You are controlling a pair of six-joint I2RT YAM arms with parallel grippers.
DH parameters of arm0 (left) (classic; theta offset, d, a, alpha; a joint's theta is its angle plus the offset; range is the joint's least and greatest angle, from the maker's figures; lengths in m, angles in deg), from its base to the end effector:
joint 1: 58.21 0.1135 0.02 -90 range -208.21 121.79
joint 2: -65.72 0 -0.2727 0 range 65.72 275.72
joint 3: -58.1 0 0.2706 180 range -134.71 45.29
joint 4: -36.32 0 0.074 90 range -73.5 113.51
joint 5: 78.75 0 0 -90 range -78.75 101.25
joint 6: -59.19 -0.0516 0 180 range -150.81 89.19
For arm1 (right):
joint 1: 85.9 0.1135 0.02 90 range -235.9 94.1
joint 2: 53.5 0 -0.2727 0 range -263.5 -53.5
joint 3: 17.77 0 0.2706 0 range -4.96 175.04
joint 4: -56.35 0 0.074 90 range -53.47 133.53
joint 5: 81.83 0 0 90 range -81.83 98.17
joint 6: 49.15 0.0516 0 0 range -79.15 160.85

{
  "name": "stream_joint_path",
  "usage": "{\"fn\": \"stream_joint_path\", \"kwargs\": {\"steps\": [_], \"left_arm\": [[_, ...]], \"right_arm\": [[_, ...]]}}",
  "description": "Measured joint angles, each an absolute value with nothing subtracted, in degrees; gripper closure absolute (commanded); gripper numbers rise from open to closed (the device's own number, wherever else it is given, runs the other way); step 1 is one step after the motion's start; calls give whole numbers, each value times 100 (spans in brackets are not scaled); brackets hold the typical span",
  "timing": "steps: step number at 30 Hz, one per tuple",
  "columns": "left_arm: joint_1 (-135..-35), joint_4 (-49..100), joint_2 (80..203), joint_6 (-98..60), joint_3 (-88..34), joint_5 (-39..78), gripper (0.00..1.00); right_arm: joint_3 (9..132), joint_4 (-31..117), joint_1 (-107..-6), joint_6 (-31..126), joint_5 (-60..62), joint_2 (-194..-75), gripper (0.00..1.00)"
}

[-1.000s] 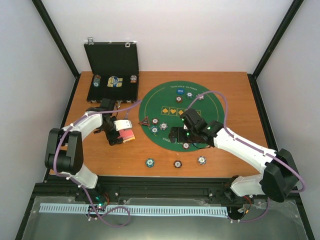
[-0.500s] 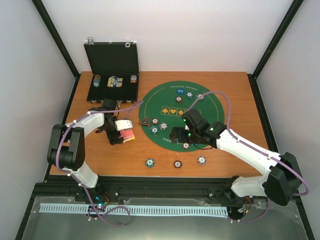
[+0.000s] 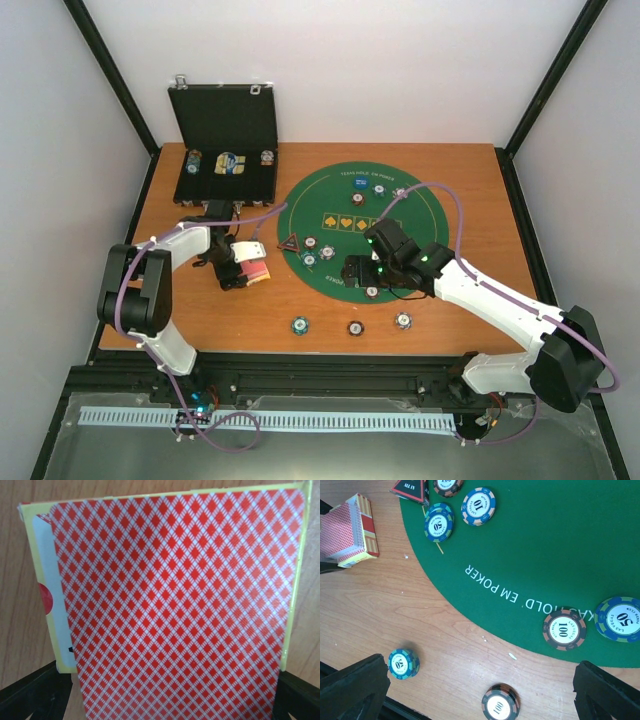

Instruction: Distribute texas hold em gaming equipment

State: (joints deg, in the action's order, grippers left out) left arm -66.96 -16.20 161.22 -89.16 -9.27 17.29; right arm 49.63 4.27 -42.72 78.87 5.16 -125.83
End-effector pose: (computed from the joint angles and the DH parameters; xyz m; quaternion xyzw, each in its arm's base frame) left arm 0.3008 -0.0518 0.1337 0.5536 0.8271 -0.0135 0.0959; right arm 0.1988 0.1903 0.2448 -0.0506 0.9572 0.2038 0.1991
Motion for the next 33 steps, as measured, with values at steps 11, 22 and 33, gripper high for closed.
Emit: {"fn": "stream_joint_path", "kwargs": {"steps": [11, 22, 33], "left_arm": [[-6696, -1421, 15967, -8950, -698, 1797, 29], [-6698, -1082, 15685, -8961, -381, 1847, 51], [-6700, -1056, 15497, -8959, -315, 1869, 82]], "right_arm": [[4963, 392, -4272, 7887, 512, -12583, 0], [4963, 401, -4272, 7887, 426, -12586, 0], [4963, 615, -4268, 7935, 105, -12586, 0]]}}
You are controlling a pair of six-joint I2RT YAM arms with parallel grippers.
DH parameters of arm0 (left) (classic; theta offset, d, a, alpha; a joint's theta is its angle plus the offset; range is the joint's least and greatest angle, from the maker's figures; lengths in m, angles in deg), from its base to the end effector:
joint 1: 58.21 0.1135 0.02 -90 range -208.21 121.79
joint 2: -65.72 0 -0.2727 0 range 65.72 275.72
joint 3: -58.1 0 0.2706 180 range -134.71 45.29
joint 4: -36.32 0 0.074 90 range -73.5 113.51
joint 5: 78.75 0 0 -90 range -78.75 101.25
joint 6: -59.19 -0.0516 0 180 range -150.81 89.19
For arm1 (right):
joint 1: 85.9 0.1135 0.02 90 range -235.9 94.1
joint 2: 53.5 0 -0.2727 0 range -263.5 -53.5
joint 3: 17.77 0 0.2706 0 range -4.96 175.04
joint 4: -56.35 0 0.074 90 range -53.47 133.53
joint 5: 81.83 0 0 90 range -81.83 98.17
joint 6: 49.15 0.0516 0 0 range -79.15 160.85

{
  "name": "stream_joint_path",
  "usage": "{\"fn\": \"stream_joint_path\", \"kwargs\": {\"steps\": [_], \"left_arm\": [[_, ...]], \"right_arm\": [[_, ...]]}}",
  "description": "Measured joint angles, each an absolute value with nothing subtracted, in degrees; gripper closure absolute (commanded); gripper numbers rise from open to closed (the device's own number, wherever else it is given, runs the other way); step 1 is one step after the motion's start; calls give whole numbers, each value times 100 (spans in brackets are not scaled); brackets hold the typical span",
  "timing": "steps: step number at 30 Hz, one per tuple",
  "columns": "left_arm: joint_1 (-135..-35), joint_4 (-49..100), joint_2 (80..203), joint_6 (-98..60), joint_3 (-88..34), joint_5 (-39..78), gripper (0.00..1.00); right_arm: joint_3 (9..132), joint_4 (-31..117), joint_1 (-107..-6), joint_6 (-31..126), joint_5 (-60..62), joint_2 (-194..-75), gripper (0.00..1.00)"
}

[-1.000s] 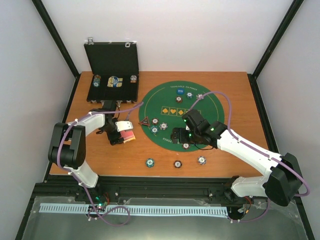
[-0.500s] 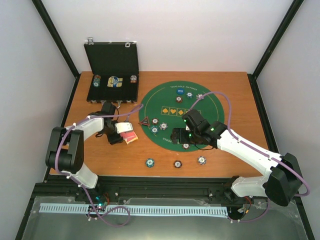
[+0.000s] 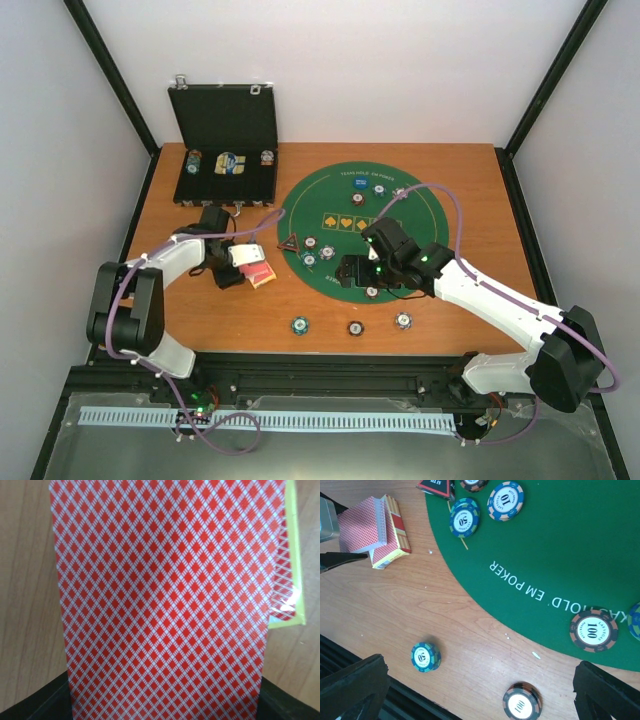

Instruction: Distribute texas hold em gaming equipment

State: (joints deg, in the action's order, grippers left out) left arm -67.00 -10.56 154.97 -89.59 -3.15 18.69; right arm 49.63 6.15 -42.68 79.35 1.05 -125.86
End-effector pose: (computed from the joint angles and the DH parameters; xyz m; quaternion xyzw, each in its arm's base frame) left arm 0.2836 -0.0506 0.1383 0.5572 0.8174 -0.0028 0.1462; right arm 0.1986 0.1954 0.2472 -0.0578 0.9507 0.2403 0.1872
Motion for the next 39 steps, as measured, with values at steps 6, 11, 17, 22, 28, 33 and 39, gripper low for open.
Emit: {"fn": "stream_joint_path", "kwargs": {"steps": [6, 11, 17, 22, 28, 33, 39], "left_arm": [[-6700, -1393, 14983, -8959, -364, 1933, 99], [-6700, -1685, 14673, -8961, -508, 2079, 99], [-6703, -2166, 14299, -8955, -608, 2361, 99], [-6856, -2529, 13923, -8926, -781, 2604, 99], [-7301, -2802, 13624, -8804, -796, 2689, 99], [-7498, -2951, 13514, -8671, -803, 2704, 99], [-7548, -3075, 13316, -8588, -890, 2783, 99]], "right_arm": [[4963, 766, -4268, 7959, -168, -12594, 1], [4963, 1061, -4265, 8011, -511, -12660, 4], [4965, 1627, -4261, 8149, -1125, -12920, 18], [4976, 2302, -4189, 8381, -1624, -13278, 22], [5059, 3067, -3992, 8638, -2063, -13678, 25], [5145, 3576, -3837, 8831, -2275, -13952, 30], [5145, 4175, -3756, 9135, -2474, -14164, 30]]}}
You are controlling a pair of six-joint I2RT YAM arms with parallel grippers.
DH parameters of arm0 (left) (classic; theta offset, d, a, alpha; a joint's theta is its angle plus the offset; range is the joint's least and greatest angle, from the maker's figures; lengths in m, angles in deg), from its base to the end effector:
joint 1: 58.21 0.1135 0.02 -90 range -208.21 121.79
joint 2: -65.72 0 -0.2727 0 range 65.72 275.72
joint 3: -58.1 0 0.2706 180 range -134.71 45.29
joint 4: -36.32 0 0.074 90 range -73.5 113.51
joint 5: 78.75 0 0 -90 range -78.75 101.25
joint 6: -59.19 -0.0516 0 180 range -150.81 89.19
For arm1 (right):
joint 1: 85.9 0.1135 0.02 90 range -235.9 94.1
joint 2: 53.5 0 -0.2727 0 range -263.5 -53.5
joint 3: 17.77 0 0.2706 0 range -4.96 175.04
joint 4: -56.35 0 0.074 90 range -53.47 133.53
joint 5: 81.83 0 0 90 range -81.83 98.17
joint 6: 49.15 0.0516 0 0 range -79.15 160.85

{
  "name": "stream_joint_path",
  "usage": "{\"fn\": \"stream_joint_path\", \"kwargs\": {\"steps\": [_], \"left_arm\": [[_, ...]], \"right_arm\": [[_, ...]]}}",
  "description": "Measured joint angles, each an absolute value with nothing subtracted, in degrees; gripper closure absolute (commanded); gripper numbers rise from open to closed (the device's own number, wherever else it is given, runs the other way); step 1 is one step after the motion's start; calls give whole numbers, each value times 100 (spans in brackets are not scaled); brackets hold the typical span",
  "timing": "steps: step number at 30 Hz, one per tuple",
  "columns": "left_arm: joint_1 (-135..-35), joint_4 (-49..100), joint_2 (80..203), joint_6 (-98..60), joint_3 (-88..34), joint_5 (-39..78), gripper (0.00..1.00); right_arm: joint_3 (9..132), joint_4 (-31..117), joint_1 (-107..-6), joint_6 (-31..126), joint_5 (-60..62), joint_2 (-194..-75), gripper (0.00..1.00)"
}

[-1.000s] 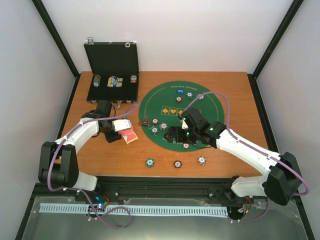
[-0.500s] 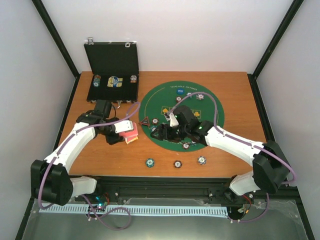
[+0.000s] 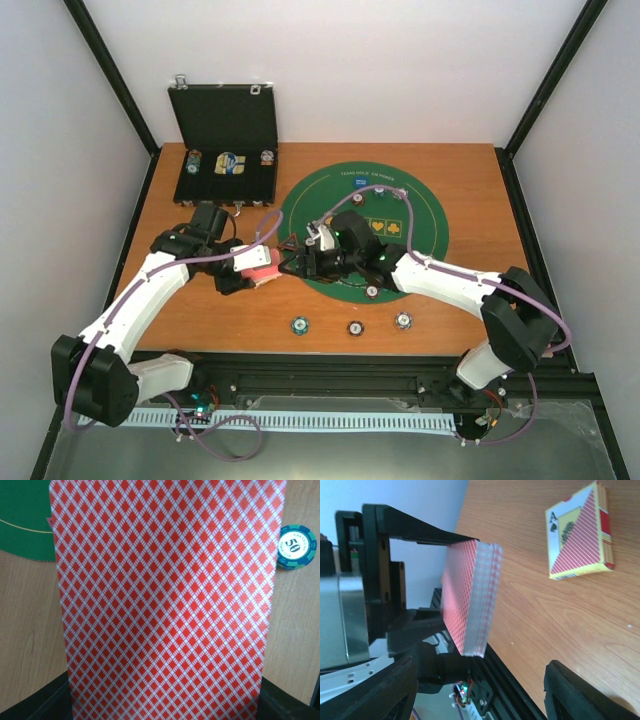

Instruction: Distribute texas hold em gaming equipment

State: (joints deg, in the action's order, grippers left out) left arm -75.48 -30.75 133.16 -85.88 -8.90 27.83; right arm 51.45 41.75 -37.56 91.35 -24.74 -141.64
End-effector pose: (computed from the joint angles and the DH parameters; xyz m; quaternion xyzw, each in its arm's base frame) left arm 0.2183 -0.0833 0.2492 0.5955 0.7669 -0.0713 0.2284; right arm 0.2216 0.2913 0.2335 -0.1181 0.8473 0.5070 0.1057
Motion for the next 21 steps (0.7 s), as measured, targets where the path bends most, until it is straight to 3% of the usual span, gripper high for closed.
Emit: {"fn": "stream_joint_path", "kwargs": {"steps": [21], "left_arm": [[-7559, -3222, 13055, -8585, -890, 2846, 99]], "right_arm": [[5219, 5082, -3627, 9659, -2706, -14769, 39]]}}
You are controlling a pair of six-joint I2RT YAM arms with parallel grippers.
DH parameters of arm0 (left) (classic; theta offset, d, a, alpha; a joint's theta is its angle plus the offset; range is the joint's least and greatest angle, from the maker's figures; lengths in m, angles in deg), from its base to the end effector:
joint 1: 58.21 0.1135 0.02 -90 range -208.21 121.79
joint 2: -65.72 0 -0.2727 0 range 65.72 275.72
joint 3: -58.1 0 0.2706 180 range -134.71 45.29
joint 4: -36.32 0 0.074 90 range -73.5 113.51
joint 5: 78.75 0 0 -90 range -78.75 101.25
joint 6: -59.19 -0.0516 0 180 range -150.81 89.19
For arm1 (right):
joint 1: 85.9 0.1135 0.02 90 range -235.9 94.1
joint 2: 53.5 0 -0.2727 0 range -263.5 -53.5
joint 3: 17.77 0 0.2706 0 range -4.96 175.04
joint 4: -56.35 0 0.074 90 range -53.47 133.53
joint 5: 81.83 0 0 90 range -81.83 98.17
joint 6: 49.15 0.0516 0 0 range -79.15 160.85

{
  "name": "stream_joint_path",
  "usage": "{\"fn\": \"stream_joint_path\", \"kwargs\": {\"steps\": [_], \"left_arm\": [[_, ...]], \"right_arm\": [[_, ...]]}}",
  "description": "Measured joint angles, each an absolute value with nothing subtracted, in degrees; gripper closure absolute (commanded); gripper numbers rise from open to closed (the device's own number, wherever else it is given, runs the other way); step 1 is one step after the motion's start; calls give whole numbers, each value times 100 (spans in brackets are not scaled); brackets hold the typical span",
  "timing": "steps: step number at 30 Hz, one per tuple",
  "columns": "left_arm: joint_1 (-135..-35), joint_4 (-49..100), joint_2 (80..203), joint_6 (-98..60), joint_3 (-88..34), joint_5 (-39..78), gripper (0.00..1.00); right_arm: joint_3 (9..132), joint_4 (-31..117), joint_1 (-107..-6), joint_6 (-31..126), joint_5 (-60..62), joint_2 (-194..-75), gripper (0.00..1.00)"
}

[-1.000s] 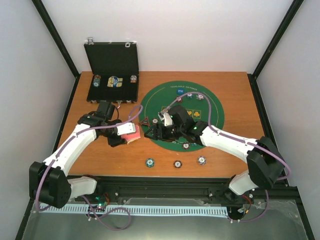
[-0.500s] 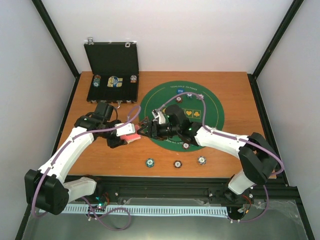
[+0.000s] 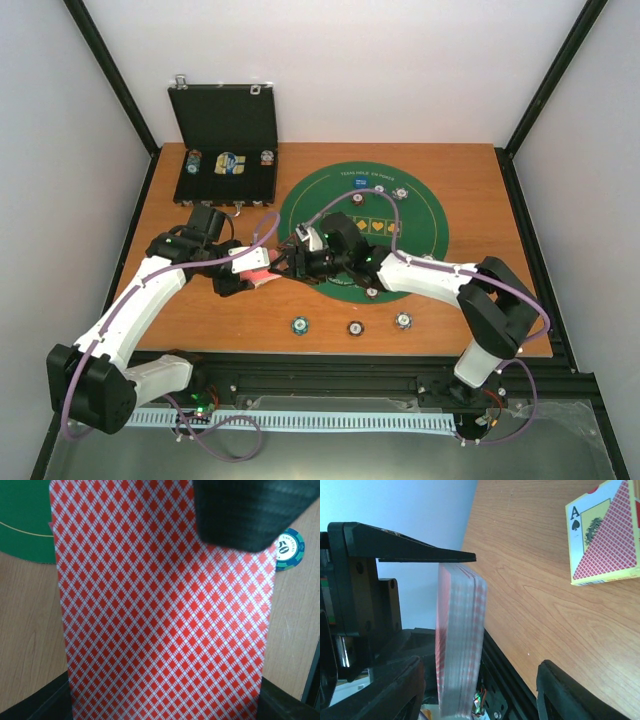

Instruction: Distribute texas hold em gaming equipment

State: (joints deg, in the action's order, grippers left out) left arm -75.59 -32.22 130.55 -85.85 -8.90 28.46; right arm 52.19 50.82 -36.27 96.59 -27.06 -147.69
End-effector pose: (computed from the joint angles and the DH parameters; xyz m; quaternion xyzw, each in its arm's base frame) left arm 0.2091 -0.0814 0.2576 0.5964 0.7628 -0.0733 0.2389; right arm 0.2283 0.3145 0.2168 -0.1077 0.8313 0.5391 0.0818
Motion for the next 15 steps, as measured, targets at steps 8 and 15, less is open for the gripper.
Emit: {"fn": "stream_joint_path", "kwargs": {"steps": [8, 15], "left_arm": [[-7559, -3233, 13025, -8585, -890, 2846, 99], [-7559, -3246, 12988, -8588, -888, 2840, 82]], "right_arm": [[5453, 5362, -3525, 9836, -2765, -15062, 48], [5501, 5659, -3507, 10070, -2852, -15294, 89]]}}
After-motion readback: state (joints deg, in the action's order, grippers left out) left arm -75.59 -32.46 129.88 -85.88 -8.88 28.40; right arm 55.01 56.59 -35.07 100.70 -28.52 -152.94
